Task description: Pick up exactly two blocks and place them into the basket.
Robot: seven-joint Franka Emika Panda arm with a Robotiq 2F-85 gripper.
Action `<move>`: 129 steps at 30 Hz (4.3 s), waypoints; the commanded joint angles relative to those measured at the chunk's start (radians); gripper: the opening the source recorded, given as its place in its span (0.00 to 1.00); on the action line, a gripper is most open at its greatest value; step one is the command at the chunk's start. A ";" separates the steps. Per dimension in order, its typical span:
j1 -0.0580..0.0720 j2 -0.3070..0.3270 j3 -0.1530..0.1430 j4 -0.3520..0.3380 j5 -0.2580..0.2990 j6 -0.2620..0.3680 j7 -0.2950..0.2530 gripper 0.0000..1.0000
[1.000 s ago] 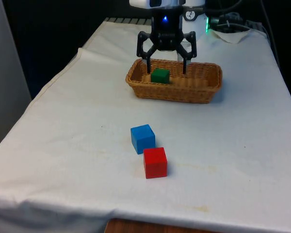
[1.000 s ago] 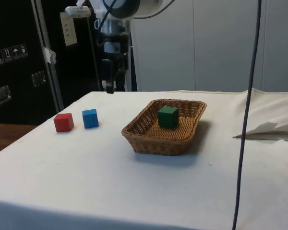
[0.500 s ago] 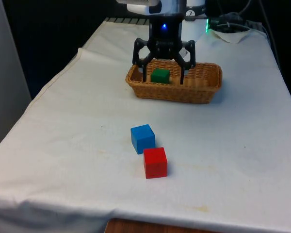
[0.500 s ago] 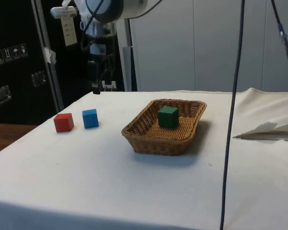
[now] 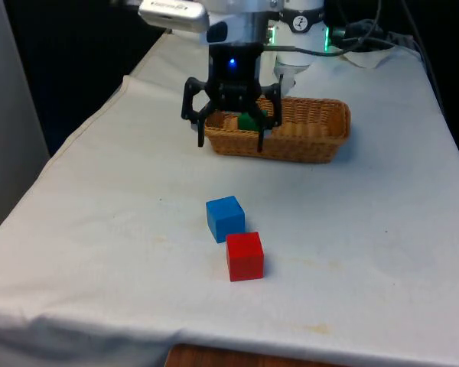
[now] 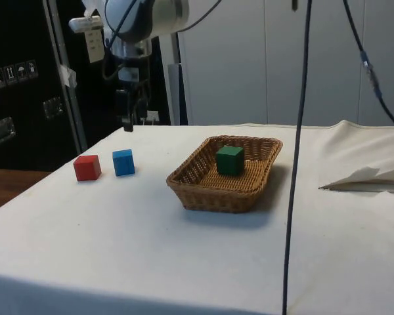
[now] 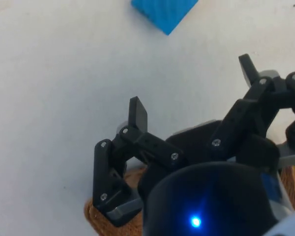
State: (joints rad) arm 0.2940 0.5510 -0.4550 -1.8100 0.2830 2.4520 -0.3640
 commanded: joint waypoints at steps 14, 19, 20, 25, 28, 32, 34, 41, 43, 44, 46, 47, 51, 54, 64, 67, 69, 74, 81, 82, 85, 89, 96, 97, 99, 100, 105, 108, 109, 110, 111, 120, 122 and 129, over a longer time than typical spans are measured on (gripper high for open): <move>-0.036 0.141 -0.027 0.160 0.086 -0.050 -0.072 1.00; -0.043 0.181 -0.024 0.206 0.128 -0.061 -0.084 1.00; -0.044 0.196 -0.024 0.221 0.147 -0.065 -0.091 1.00; -0.047 0.222 -0.025 0.244 0.183 -0.068 -0.103 1.00; -0.050 0.246 -0.026 0.264 0.217 -0.070 -0.116 1.00; -0.053 0.265 -0.026 0.281 0.240 -0.071 -0.124 1.00; -0.054 0.277 -0.026 0.291 0.257 -0.071 -0.130 1.00; -0.059 0.318 -0.028 0.324 0.305 -0.072 -0.145 1.00; -0.060 0.334 -0.029 0.334 0.321 -0.069 -0.148 1.00; -0.059 0.338 -0.030 0.336 0.325 -0.068 -0.149 1.00; -0.061 0.347 -0.028 0.341 0.333 -0.066 -0.151 1.00; -0.052 0.339 -0.037 0.330 0.325 -0.061 -0.147 1.00; -0.062 0.367 -0.027 0.351 0.363 -0.063 -0.158 1.00; -0.062 0.376 -0.026 0.356 0.380 -0.064 -0.163 1.00; -0.053 0.381 -0.039 0.358 0.416 -0.065 -0.175 1.00; -0.060 0.366 -0.042 0.368 0.429 -0.097 -0.182 1.00; -0.059 0.358 -0.048 0.368 0.432 -0.109 -0.183 1.00; -0.060 0.340 -0.055 0.366 0.440 -0.134 -0.186 1.00; -0.062 0.350 -0.052 0.371 0.464 -0.144 -0.195 1.00; -0.062 0.354 -0.052 0.372 0.472 -0.144 -0.198 1.00; -0.061 0.370 -0.050 0.378 0.495 -0.143 -0.208 1.00; -0.062 0.389 -0.050 0.384 0.527 -0.146 -0.224 1.00; -0.061 0.416 -0.054 0.396 0.574 -0.151 -0.247 1.00; -0.060 0.417 -0.055 0.397 0.578 -0.152 -0.248 1.00; -0.061 0.419 -0.056 0.398 0.582 -0.153 -0.251 1.00; -0.062 0.420 -0.057 0.399 0.584 -0.155 -0.253 1.00; -0.063 0.421 -0.058 0.398 0.589 -0.158 -0.256 0.56; -0.064 0.421 -0.059 0.398 0.591 -0.157 -0.258 0.24; -0.064 0.421 -0.059 0.399 0.592 -0.158 -0.258 0.19; -0.064 0.422 -0.059 0.399 0.592 -0.158 -0.259 0.17; -0.064 0.422 -0.059 0.399 0.593 -0.158 -0.259 0.17; -0.059 0.411 -0.065 0.393 0.590 -0.162 -0.257 0.15; -0.052 0.394 -0.073 0.382 0.585 -0.167 -0.254 0.15; -0.029 0.324 -0.089 0.323 0.569 -0.180 -0.253 0.05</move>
State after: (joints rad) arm 0.2540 0.8970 -0.5370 -1.4640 0.8600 2.2710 -0.6190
